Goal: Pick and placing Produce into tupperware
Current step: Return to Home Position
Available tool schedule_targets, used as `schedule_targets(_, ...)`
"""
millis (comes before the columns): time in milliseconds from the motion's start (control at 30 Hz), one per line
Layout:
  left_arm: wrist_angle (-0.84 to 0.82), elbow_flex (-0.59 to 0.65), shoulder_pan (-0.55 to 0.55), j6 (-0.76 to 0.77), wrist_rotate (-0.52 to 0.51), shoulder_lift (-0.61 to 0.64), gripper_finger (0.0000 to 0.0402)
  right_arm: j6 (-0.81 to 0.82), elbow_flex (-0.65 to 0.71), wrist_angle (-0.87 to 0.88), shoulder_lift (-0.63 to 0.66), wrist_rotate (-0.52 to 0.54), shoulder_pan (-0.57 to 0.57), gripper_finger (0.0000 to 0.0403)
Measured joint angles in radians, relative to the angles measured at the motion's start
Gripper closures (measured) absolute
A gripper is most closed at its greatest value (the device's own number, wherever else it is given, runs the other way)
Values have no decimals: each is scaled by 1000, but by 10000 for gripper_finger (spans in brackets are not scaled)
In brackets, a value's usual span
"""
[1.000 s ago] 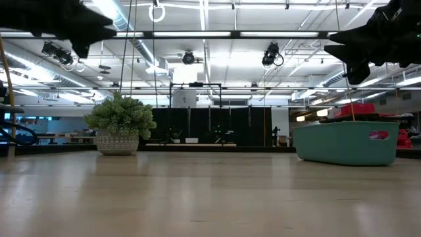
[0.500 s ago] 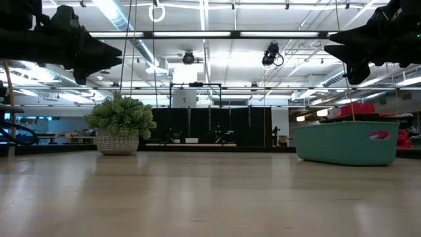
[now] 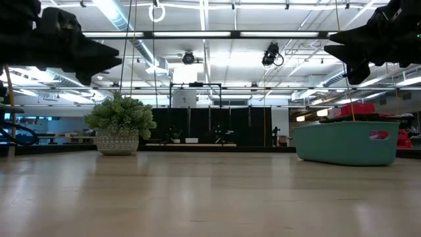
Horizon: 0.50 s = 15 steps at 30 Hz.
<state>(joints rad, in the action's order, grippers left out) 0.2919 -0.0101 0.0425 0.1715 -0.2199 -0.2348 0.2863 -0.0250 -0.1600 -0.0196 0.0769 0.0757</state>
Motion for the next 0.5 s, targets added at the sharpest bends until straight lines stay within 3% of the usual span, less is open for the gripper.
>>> schedule_targets(500,-241,-1,0,37,2,-1,246,0,0,0,0,0,0,259)
